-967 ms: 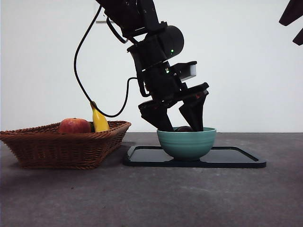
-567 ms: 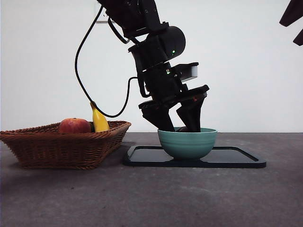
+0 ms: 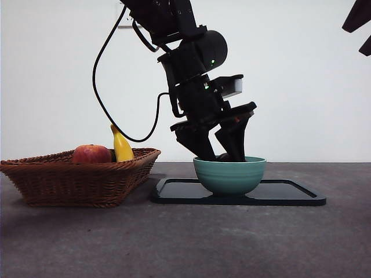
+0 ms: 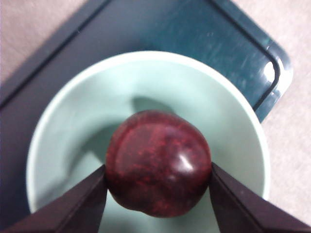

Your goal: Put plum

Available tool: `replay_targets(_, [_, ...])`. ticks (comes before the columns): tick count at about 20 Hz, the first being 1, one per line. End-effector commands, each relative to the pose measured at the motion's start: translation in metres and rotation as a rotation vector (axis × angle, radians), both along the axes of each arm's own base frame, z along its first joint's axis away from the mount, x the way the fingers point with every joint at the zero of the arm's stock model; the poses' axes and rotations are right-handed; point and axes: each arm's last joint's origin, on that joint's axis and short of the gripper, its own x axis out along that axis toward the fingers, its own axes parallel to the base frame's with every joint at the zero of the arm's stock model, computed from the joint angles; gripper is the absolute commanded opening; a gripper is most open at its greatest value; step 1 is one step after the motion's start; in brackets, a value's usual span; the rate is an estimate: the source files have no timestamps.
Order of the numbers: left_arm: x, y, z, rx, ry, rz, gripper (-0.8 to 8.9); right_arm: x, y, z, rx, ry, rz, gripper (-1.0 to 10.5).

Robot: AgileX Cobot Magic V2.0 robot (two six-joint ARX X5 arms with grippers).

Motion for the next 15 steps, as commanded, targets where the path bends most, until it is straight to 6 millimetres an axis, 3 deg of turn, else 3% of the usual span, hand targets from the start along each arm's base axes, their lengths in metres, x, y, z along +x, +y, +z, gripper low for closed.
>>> replay_targets(1, [0.006, -0.006, 0.009, -0.017, -0.029, -0.007, 2.44, 0.001, 0.001, 0.001, -0.004, -0.018, 0.016, 2.0])
replay_targets(8, [0.010, 0.001, 0.073, -0.069, -0.093, 0.009, 2.44, 0.001, 0.001, 0.001, -0.004, -0.018, 0.016, 2.0])
replay_targets(11, [0.009, 0.020, 0.112, -0.110, -0.137, 0.047, 2.44, 0.001, 0.001, 0.001, -0.005, -0.018, 0.016, 2.0])
replay_targets(15, [-0.002, 0.064, 0.163, -0.158, -0.181, 0.133, 2.44, 0.001, 0.001, 0.001, -0.005, -0.019, 0.016, 2.0])
